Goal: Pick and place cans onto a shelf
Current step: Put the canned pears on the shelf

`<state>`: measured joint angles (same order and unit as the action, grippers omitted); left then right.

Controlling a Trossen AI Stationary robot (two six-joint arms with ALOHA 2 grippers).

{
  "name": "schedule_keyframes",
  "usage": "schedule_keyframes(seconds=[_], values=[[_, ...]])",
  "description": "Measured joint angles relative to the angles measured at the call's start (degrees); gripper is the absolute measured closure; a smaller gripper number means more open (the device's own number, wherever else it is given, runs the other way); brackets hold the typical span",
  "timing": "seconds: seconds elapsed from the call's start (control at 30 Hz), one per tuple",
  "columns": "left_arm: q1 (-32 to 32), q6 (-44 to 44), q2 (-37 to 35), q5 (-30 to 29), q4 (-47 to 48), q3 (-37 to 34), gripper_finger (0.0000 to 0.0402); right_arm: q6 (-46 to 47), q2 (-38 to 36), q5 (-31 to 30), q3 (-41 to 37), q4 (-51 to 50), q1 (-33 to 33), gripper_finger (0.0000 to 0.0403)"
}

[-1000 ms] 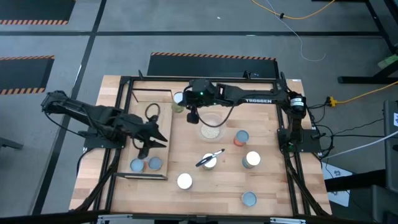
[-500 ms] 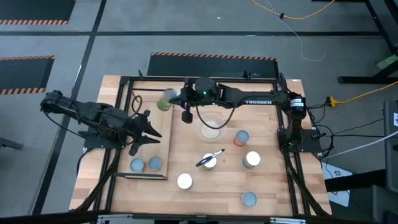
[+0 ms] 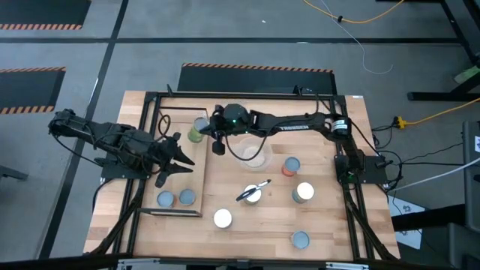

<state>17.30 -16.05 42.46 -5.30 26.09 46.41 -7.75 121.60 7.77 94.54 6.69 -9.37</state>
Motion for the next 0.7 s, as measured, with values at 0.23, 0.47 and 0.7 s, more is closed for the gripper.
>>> schedule_keyframes(seconds=[0.23,0.47,0.7], values=[[0.0,0.1,0.0,0.0,0.0,0.0,0.0293,-0.1,2.5,0.0,0.0,0.2,0.0,0.04],[0.0,0.1,0.0,0.0,0.0,0.0,0.0293,-0.1,2.7,0.0,0.0,0.1,-0.1,0.0399],[0.0,0.1,0.0,0.0,0.0,0.0,0.0293,-0.2,2.6,-0.1,0.0,-2.5,-0.1,0.0398]])
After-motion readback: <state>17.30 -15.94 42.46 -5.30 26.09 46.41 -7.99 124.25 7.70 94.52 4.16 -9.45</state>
